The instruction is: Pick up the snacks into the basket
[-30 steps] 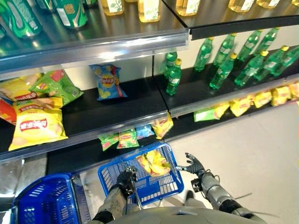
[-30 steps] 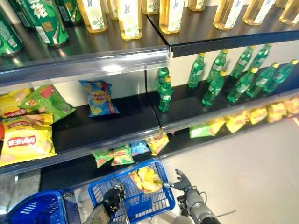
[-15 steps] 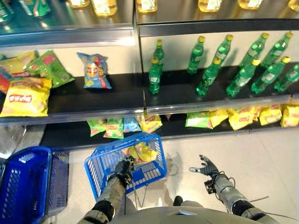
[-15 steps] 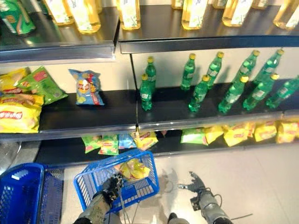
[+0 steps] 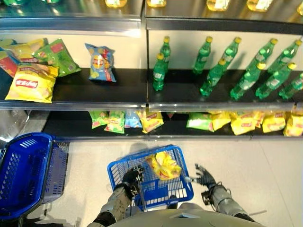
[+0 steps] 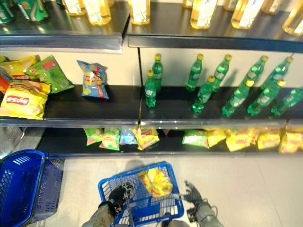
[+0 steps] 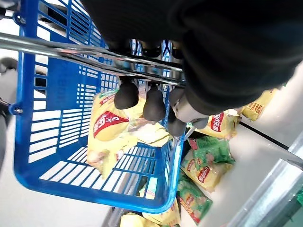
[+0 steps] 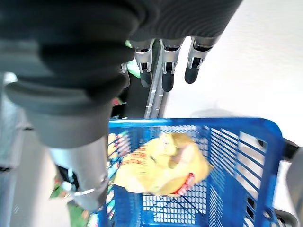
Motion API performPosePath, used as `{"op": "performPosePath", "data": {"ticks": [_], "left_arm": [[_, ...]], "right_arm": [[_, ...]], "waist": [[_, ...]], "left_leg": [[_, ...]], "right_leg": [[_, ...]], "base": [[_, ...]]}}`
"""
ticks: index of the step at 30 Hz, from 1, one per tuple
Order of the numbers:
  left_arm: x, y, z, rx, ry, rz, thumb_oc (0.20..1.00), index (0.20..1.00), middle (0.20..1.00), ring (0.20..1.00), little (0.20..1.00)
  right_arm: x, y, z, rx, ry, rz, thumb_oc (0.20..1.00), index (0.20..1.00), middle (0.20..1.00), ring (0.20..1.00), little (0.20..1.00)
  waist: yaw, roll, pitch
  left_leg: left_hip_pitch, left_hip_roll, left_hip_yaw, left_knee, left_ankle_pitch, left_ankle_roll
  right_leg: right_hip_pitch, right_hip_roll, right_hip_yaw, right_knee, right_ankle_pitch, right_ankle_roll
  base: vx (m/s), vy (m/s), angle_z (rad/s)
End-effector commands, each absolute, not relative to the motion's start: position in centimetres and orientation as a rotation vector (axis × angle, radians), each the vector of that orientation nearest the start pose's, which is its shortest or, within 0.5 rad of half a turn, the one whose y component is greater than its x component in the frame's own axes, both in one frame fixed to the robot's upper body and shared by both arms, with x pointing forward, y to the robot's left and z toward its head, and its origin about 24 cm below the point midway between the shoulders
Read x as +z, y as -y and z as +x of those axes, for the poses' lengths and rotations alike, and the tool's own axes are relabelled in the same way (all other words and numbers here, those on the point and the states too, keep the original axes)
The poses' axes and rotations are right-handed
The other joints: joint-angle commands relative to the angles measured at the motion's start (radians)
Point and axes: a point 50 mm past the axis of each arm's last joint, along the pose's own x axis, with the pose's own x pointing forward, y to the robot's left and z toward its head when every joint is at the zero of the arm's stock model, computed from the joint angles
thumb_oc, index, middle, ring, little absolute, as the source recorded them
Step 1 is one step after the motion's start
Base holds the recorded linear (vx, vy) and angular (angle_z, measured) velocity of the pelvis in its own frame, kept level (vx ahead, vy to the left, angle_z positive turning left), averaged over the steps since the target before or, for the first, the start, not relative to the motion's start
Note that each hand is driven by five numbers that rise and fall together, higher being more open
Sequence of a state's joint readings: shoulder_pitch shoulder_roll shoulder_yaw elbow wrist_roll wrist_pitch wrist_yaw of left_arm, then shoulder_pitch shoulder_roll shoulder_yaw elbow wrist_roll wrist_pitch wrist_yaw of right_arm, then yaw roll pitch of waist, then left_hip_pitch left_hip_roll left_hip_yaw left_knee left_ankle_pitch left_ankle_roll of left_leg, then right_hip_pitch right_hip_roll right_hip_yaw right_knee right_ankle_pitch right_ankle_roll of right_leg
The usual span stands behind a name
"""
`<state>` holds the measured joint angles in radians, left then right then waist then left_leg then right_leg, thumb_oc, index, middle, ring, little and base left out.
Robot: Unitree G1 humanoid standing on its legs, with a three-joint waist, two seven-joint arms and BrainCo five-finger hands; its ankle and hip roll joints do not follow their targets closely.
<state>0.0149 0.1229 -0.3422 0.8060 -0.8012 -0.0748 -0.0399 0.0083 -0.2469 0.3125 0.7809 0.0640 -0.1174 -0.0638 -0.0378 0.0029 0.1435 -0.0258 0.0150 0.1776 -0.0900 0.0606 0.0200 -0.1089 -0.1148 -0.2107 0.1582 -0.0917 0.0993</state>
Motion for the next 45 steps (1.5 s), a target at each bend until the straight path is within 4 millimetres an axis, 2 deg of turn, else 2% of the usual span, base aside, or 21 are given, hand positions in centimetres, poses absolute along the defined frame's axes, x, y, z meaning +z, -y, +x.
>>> {"op": "performPosePath", "data": {"ticks": [1, 4, 6, 8, 12, 13, 14, 15, 17, 18, 21, 23, 25, 30, 32, 33, 37, 38, 40, 41, 45], "left_arm": [[-10.5, -12.5, 18.8, 0.001, -0.65, -0.579, 0.2, 0.2, 0.2, 0.2, 0.2], [-10.1, -12.9, 19.4, 0.007, -0.631, -0.568, 0.2, 0.2, 0.2, 0.2, 0.2], [-10.1, -13.0, 19.6, 0.011, -0.63, -0.562, 0.2, 0.2, 0.2, 0.2, 0.2], [-9.7, -13.7, 20.5, 0.045, -0.613, -0.558, 0.2, 0.2, 0.2, 0.2, 0.2], [-10.1, -14.0, 20.1, 0.069, -0.632, -0.57, 0.2, 0.2, 0.2, 0.2, 0.2], [-10.6, -13.8, 20.0, 0.084, -0.658, -0.572, 0.2, 0.2, 0.2, 0.2, 0.2], [-10.8, -13.9, 20.1, 0.111, -0.673, -0.576, 0.2, 0.2, 0.2, 0.2, 0.2], [-10.9, -13.7, 20.1, 0.11, -0.677, -0.584, 0.2, 0.2, 0.2, 0.2, 0.2], [-11.3, -13.5, 19.7, 0.108, -0.704, -0.576, 0.2, 0.2, 0.2, 0.2, 0.2], [-11.5, -13.4, 19.5, 0.111, -0.712, -0.581, 0.2, 0.2, 0.2, 0.2, 0.2], [-12.0, -13.6, 18.9, 0.12, -0.73, -0.563, 0.2, 0.2, 0.2, 0.2, 0.2], [-12.4, -13.9, 18.2, 0.135, -0.745, -0.548, 0.2, 0.2, 0.2, 0.2, 0.2], [-12.6, -14.3, 17.7, 0.15, -0.751, -0.546, 0.2, 0.2, 0.2, 0.2, 0.2], [-12.5, -15.5, 17.1, 0.186, -0.726, -0.569, 0.2, 0.2, 0.2, 0.2, 0.2], [-12.4, -15.8, 16.7, 0.197, -0.716, -0.59, 0.2, 0.2, 0.2, 0.2, 0.2], [-12.5, -15.8, 16.5, 0.201, -0.72, -0.596, 0.2, 0.2, 0.2, 0.2, 0.2], [-12.7, -15.7, 16.1, 0.206, -0.728, -0.627, 0.2, 0.2, 0.2, 0.2, 0.2], [-13.1, -15.7, 15.5, 0.219, -0.753, -0.63, 0.2, 0.2, 0.2, 0.2, 0.2], [-13.1, -15.8, 15.4, 0.225, -0.75, -0.636, 0.2, 0.2, 0.2, 0.2, 0.2], [-12.9, -15.9, 15.6, 0.232, -0.737, -0.641, 0.2, 0.2, 0.2, 0.2, 0.2], [-12.9, -16.4, 16.0, 0.261, -0.74, -0.631, 0.2, 0.2, 0.2, 0.2, 0.2]], "right_arm": [[-10.0, 18.8, 18.9, 0.133, -0.601, -0.381, 1.0, 1.0, 1.0, 1.0, 1.0], [-10.3, 18.5, 18.9, 0.137, -0.618, -0.394, 1.0, 1.0, 1.0, 1.0, 1.0], [-10.4, 18.4, 18.9, 0.135, -0.628, -0.389, 1.0, 1.0, 1.0, 1.0, 1.0], [-10.5, 17.9, 19.6, 0.144, -0.639, -0.368, 1.0, 1.0, 1.0, 1.0, 1.0], [-10.6, 17.8, 20.1, 0.173, -0.642, -0.389, 1.0, 1.0, 1.0, 1.0, 1.0], [-10.8, 18.2, 20.1, 0.171, -0.656, -0.408, 1.0, 1.0, 1.0, 1.0, 1.0], [-10.6, 18.5, 20.2, 0.15, -0.646, -0.41, 1.0, 1.0, 1.0, 1.0, 1.0], [-10.9, 18.8, 19.9, 0.142, -0.669, -0.414, 1.0, 1.0, 1.0, 1.0, 1.0], [-11.4, 18.8, 19.4, 0.151, -0.702, -0.416, 1.0, 1.0, 1.0, 1.0, 1.0], [-11.7, 19.0, 19.1, 0.149, -0.723, -0.411, 1.0, 1.0, 1.0, 1.0, 1.0], [-12.2, 19.1, 18.2, 0.155, -0.762, -0.386, 1.0, 1.0, 1.0, 1.0, 1.0], [-12.6, 18.9, 17.4, 0.169, -0.776, -0.37, 1.0, 1.0, 1.0, 1.0, 1.0], [-12.5, 19.0, 17.3, 0.169, -0.773, -0.364, 1.0, 1.0, 1.0, 1.0, 1.0], [-12.4, 19.0, 17.3, 0.152, -0.76, -0.362, 1.0, 1.0, 1.0, 1.0, 1.0], [-12.2, 18.9, 17.5, 0.166, -0.744, -0.382, 1.0, 1.0, 1.0, 1.0, 1.0], [-11.9, 18.8, 17.8, 0.172, -0.73, -0.386, 1.0, 1.0, 1.0, 1.0, 1.0], [-11.9, 18.8, 17.7, 0.165, -0.723, -0.38, 1.0, 1.0, 1.0, 1.0, 1.0], [-11.6, 18.7, 18.0, 0.159, -0.7, -0.386, 1.0, 1.0, 1.0, 1.0, 1.0], [-11.4, 18.7, 18.0, 0.159, -0.693, -0.392, 1.0, 1.0, 1.0, 1.0, 1.0], [-11.3, 18.7, 18.3, 0.168, -0.68, -0.425, 1.0, 1.0, 1.0, 1.0, 1.0], [-11.3, 18.1, 18.5, 0.187, -0.68, -0.436, 1.0, 1.0, 1.0, 1.0, 1.0]], "waist": [[0.011, -0.007, -0.024], [0.017, -0.02, -0.019], [0.019, -0.028, -0.017], [0.037, -0.058, -0.022], [0.049, -0.049, -0.019], [0.039, -0.037, -0.01], [0.012, -0.04, -0.011], [0.001, -0.046, -0.016], [-0.005, -0.057, -0.019], [-0.001, -0.057, -0.024], [0.018, -0.076, -0.026], [0.04, -0.058, -0.034], [0.053, -0.042, -0.042], [0.042, -0.04, -0.059], [0.069, -0.028, -0.042], [0.068, -0.023, -0.031], [0.066, -0.002, -0.027], [0.068, -0.001, -0.032], [0.071, -0.004, -0.03], [0.079, -0.019, -0.03], [0.09, -0.046, -0.025]], "left_leg": [[-0.011, -0.003, -0.062, 0.003, 0.002, -0.028], [0.014, 0.036, -0.089, 0.006, -0.017, -0.052], [0.022, 0.053, -0.098, 0.011, -0.024, -0.063], [0.056, 0.134, -0.106, 0.014, -0.025, -0.121], [0.05, 0.252, -0.12, 0.048, 0.052, -0.179], [-0.007, 0.308, -0.094, 0.108, 0.177, -0.19], [-0.018, 0.366, 0.025, 0.13, 0.262, -0.196], [-0.013, 0.376, 0.103, 0.137, 0.264, -0.189], [-0.027, 0.341, 0.172, 0.216, 0.195, -0.174], [-0.037, 0.299, 0.143, 0.237, 0.16, -0.163], [-0.083, 0.063, 0.026, 0.261, -0.027, -0.081], [-0.086, -0.081, -0.058, 0.177, -0.035, -0.032], [-0.084, -0.141, -0.126, 0.108, -0.01, -0.002], [-0.008, -0.106, -0.096, 0.003, 0.014, 0.007], [-0.012, -0.071, -0.05, 0.003, 0.012, -0.006], [-0.007, -0.067, -0.061, 0.003, 0.013, -0.005], [0.006, -0.048, -0.071, 0.003, 0.005, -0.004], [0.017, -0.035, -0.072, 0.003, -0.012, -0.008], [0.027, -0.032, -0.069, 0.003, -0.019, -0.009], [0.033, -0.018, -0.066, 0.003, -0.034, -0.024], [0.051, 0.022, -0.07, 0.003, -0.042, -0.054]], "right_leg": [[-0.017, -0.139, 0.07, -0.126, 0.275, 0.072], [0.001, -0.254, 0.133, -0.188, 0.355, 0.106], [0.006, -0.269, 0.156, -0.192, 0.365, 0.114], [0.015, -0.239, 0.152, -0.162, 0.305, 0.126], [0.052, -0.151, 0.074, -0.16, 0.218, 0.112], [0.074, -0.095, 0.03, -0.17, 0.2, 0.072], [0.093, -0.066, -0.005, -0.198, 0.201, 0.057], [0.103, -0.038, -0.018, -0.228, 0.197, 0.036], [0.107, -0.015, -0.028, -0.245, 0.176, 0.02], [0.106, -0.009, -0.02, -0.245, 0.171, 0.015], [0.114, -0.008, -0.006, -0.245, 0.18, 0.012], [0.115, 0.035, 0.018, -0.245, 0.189, 0.008], [0.115, 0.077, 0.046, -0.245, 0.196, 0.004], [0.074, 0.089, 0.0, -0.129, 0.177, 0.02], [0.052, 0.007, -0.135, -0.093, 0.189, 0.053], [0.043, -0.013, -0.141, -0.06, 0.194, 0.053], [0.042, -0.108, -0.131, -0.06, 0.239, 0.064], [0.038, -0.191, -0.108, -0.09, 0.311, 0.088], [0.046, -0.211, -0.096, -0.107, 0.331, 0.098], [0.049, -0.272, -0.091, -0.166, 0.391, 0.128], [0.056, -0.31, -0.05, -0.187, 0.433, 0.148]], "base": [[0.13, -0.369, -0.15], [0.16, -0.421, 0.03], [0.17, -0.399, 0.19], [0.27, -0.593, 0.41], [0.14, -0.527, 0.22], [0.01, -0.479, 0.42], [0.03, -0.628, 1.0], [0.03, -0.534, 1.06], [0.03, -0.415, 0.61], [0.05, -0.267, -0.13], [0.1, -0.201, -0.18], [0.17, -0.122, -0.15], [0.14, -0.101, -0.47], [0.08, -0.046, -0.38], [-0.04, -0.085, -0.6], [-0.01, -0.085, -1.0], [0.06, -0.128, -0.25], [0.13, -0.196, 0.03], [0.13, -0.226, -0.05], [0.12, -0.319, 0.02], [0.15, -0.37, -0.02]]}}
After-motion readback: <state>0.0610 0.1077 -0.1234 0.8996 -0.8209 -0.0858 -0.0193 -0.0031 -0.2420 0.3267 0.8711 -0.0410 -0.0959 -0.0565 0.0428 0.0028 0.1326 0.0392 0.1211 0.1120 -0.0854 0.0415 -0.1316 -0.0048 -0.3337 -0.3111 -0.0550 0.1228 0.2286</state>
